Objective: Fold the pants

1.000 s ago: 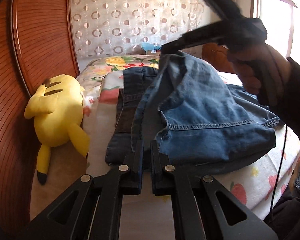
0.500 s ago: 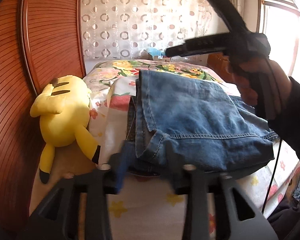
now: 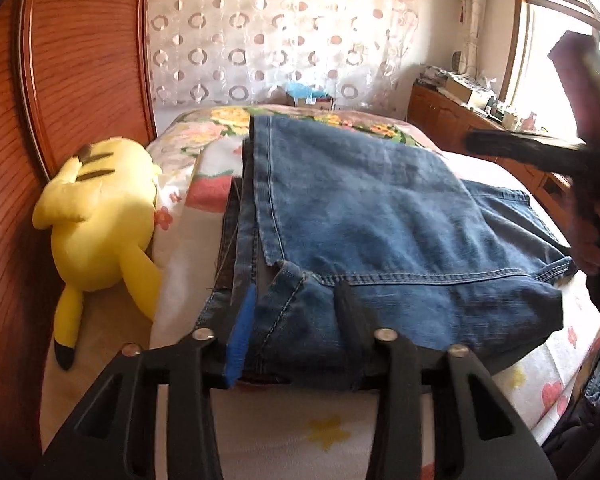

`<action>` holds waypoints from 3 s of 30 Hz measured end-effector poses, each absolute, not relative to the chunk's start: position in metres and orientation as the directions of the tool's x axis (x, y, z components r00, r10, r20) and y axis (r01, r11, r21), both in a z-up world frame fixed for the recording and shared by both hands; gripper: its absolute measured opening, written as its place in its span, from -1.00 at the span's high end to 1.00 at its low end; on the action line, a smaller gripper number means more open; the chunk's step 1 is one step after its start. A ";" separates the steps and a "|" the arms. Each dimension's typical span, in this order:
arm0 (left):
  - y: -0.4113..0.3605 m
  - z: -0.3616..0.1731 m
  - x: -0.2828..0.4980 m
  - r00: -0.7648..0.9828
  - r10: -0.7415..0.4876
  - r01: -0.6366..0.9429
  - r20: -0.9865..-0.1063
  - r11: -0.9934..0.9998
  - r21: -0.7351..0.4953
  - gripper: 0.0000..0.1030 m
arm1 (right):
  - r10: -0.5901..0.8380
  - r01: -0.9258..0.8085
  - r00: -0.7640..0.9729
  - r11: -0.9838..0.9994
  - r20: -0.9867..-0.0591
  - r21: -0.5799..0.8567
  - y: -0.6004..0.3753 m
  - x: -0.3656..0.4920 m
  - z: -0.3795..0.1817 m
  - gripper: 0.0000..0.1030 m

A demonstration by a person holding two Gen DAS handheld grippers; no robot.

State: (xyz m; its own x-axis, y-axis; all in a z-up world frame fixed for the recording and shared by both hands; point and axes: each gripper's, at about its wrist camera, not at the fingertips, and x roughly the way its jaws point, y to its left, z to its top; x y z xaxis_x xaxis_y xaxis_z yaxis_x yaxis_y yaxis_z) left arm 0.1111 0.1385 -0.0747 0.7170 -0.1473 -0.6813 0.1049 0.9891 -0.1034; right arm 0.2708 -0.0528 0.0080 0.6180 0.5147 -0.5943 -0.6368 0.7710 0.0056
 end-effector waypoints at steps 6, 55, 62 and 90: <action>0.137 -0.069 0.097 0.736 -0.137 0.106 -0.663 0.991 -0.087 0.86 | 0.494 -0.594 0.642 0.804 -0.586 0.028 -0.102 0.247 -0.001 0.09; -0.030 -0.040 0.108 0.723 -0.281 0.356 -0.632 0.935 -0.008 -0.51 | 0.211 -0.203 0.773 0.976 -0.598 0.082 -0.351 0.138 -0.008 0.08; -0.039 -0.054 0.113 0.694 -0.279 0.359 -0.664 0.933 -0.016 -0.51 | 0.212 -0.208 0.737 0.975 -0.642 0.082 -0.361 0.193 -0.010 0.08; -0.029 -0.076 0.108 0.670 -0.257 0.328 -0.697 0.944 -0.033 -0.51 | 0.096 -0.192 0.703 0.980 -0.705 -0.058 -0.345 0.309 -0.004 0.67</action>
State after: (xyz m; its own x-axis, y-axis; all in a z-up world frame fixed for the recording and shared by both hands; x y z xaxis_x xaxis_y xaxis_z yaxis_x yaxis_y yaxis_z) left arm 0.1081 -0.0292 -0.0760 0.6696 -0.2571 -0.6968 0.3279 0.9441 -0.0332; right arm 0.3092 -0.3455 -0.0043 0.7028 0.0958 -0.7049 -0.1922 0.9796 -0.0584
